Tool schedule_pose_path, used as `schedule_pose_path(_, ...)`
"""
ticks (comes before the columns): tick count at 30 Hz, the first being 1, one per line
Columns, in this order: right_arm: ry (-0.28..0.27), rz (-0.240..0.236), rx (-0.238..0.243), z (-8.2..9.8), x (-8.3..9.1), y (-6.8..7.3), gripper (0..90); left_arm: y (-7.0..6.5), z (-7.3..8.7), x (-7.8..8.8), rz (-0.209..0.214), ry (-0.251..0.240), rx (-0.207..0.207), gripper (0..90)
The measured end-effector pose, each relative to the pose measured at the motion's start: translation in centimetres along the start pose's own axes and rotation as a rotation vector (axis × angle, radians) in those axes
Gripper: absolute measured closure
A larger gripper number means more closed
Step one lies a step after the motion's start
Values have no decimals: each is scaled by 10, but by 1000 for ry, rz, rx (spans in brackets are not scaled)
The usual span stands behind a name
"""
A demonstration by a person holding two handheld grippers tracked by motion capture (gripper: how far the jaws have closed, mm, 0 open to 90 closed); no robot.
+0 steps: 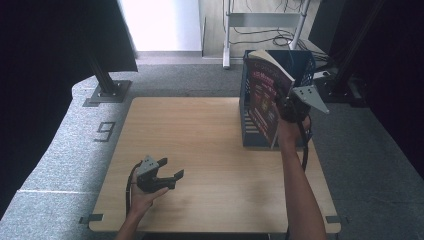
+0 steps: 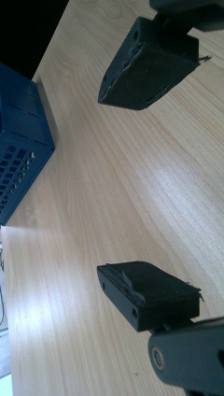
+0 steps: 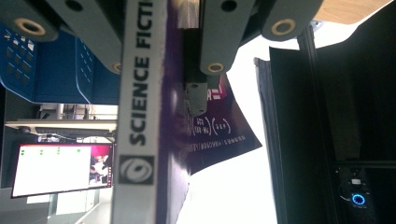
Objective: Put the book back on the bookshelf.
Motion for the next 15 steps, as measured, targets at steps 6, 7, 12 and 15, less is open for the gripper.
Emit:
schedule_pose_path(6,5,11,4,3,-3,-2,816,-1,1,-2,4,5,0,155)
schedule_pose_path(7,8,16,7,3,-5,-2,816,-1,1,-2,5,6,0,155)
schedule_pose_path(12,14,20,20,5,-11,1,817,-1,1,-2,6,4,2,155)
schedule_pose_path(15,17,23,14,6,-14,0,817,0,1,-1,5,3,5,155)
Point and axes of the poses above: each handheld gripper's, and its own axes: x roughly backward along the jaws, z roughly out of its underside, y roughly to its left, the point moved 7 cm from there along -x, roughly forward along the jaws, and after that the axes turned 3 degrees about y, right-handed, at the moved point
